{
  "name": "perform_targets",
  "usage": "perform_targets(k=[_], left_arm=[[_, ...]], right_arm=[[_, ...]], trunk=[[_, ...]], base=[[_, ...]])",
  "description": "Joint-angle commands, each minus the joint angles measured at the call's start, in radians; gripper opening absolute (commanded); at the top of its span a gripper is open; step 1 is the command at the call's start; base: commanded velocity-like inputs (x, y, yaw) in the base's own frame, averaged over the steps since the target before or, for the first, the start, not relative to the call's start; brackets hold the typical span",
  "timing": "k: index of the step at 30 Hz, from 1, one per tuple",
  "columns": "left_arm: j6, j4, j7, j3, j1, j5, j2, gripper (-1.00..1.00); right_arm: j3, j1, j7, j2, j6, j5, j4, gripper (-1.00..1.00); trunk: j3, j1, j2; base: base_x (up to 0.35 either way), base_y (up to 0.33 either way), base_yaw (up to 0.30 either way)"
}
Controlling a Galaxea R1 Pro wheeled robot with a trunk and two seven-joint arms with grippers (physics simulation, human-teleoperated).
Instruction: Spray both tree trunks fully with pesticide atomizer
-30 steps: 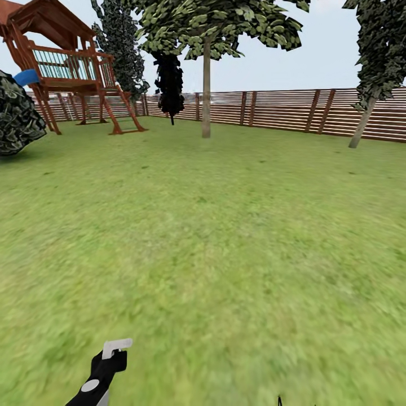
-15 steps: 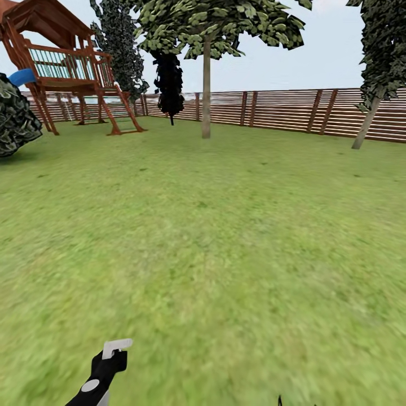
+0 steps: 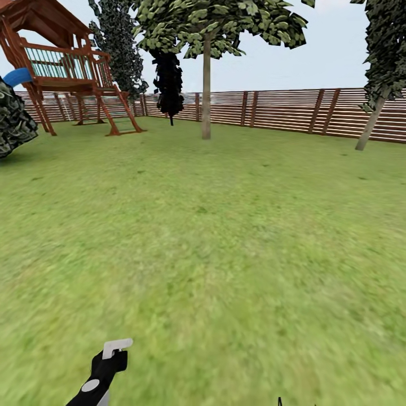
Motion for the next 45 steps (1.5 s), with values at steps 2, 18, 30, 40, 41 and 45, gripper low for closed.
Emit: perform_targets(k=[2, 18, 30, 40, 41, 45], left_arm=[[0.0, 0.0, 0.0, 0.0, 0.0, 0.0, 0.0, -1.0], [0.0, 0.0, 0.0, 0.0, 0.0, -0.002, 0.0, -1.0], [0.0, 0.0, 0.0, 0.0, 0.0, -0.002, 0.0, -1.0], [0.0, -0.001, 0.0, 0.0, 0.0, -0.002, 0.0, -1.0], [0.0, -0.001, 0.0, 0.0, 0.0, -0.002, 0.0, -1.0], [0.0, -0.001, 0.0, 0.0, 0.0, -0.002, 0.0, -1.0]], right_arm=[[0.0, 0.0, 0.0, 0.0, 0.0, 0.0, 0.0, 1.0], [0.0, 0.0, 0.0, 0.0, 0.0, 0.0, 0.0, 1.0], [0.0, 0.0, 0.0, 0.0, 0.0, 0.0, 0.0, 1.0], [0.0, 0.0, 0.0, 0.0, 0.0, 0.0, 0.0, 1.0], [0.0, 0.0, 0.0, 0.0, 0.0, 0.0, 0.0, 1.0], [0.0, 0.0, 0.0, 0.0, 0.0, 0.0, 0.0, 1.0]], trunk=[[0.0, 0.0, 0.0], [0.0, 0.0, 0.0], [0.0, 0.0, 0.0], [0.0, 0.0, 0.0], [0.0, 0.0, 0.0], [0.0, 0.0, 0.0]], base=[[0.337, 0.0, 0.0], [0.337, 0.0, 0.0], [0.337, 0.0, 0.0], [0.337, 0.0, 0.0], [0.337, 0.0, 0.0], [0.337, 0.0, 0.0]])
